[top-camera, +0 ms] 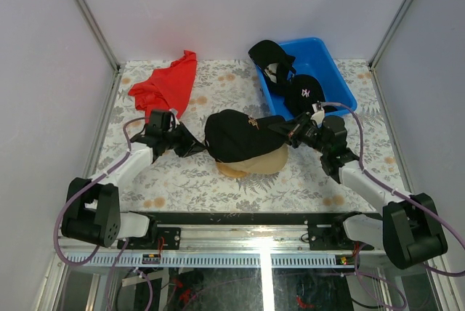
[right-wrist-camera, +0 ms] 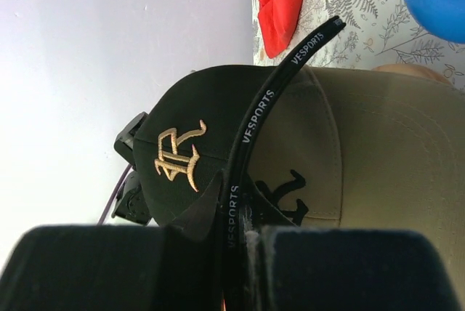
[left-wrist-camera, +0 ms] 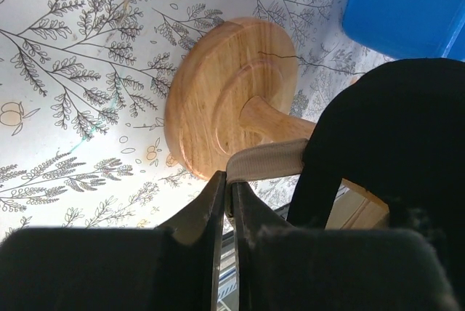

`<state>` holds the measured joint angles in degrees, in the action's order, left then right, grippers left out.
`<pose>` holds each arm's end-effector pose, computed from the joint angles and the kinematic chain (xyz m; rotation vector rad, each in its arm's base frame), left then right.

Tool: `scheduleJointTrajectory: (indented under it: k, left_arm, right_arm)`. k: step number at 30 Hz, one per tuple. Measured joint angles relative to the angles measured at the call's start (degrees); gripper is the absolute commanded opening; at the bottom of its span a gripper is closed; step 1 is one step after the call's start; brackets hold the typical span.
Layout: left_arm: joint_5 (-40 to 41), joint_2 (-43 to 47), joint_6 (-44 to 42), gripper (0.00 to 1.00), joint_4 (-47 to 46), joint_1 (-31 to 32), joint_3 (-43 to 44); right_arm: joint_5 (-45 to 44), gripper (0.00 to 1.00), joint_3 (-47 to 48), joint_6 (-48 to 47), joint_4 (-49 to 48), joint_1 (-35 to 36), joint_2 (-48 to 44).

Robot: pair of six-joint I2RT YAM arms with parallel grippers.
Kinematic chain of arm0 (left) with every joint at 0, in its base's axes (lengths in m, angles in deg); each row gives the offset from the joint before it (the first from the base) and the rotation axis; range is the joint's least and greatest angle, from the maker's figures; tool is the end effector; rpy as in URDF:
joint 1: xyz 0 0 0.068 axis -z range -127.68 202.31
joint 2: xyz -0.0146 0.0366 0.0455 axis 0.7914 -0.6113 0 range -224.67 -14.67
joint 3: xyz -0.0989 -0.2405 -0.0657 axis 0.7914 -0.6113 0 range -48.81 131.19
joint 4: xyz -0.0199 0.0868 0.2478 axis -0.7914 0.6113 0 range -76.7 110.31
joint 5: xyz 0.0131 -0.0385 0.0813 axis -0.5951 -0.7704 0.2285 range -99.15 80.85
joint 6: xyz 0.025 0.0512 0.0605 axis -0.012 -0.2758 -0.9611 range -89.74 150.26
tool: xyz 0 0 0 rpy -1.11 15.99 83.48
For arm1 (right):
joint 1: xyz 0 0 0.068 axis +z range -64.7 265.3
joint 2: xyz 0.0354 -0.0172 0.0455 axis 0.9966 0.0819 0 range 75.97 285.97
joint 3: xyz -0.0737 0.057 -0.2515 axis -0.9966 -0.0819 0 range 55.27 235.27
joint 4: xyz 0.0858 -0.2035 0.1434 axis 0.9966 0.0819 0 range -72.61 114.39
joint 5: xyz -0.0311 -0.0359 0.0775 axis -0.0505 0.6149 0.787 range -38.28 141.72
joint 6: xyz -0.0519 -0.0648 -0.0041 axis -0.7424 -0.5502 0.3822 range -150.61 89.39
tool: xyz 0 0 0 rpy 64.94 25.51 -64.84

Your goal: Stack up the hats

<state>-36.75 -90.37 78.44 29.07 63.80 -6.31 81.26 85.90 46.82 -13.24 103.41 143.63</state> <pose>0.2739 -0.0899 0.1754 -0.5835 2.5081 -1.0238 0.2656 0.1245 0.2372 0.5570 1.8930 1.6120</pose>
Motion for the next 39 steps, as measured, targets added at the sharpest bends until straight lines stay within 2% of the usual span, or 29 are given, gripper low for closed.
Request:
scheduleJointTrajectory:
  k: [6,20,30,39]
  left_arm:
    - [-0.2,0.7,0.6,0.05,-0.6,0.0,-1.4]
    - [0.1,10.7,2.1,0.29,0.6,-2.3,1.1]
    - [-0.6,8.8,1.9,0.34,0.5,-2.4,1.1]
    - [-0.3,5.1,1.9,0.37,0.5,2.7,1.2]
  right_arm:
    - [0.0,0.0,-1.8,0.0,-1.8,0.0,-0.3]
    - [0.0,0.0,-0.8,-1.1,-1.3,0.0,0.9]
    - [0.0,0.0,-0.2,-1.4,-0.3,-0.1,0.9]
    - [0.0,0.0,0.1,-1.6,0.4,-0.1,0.9]
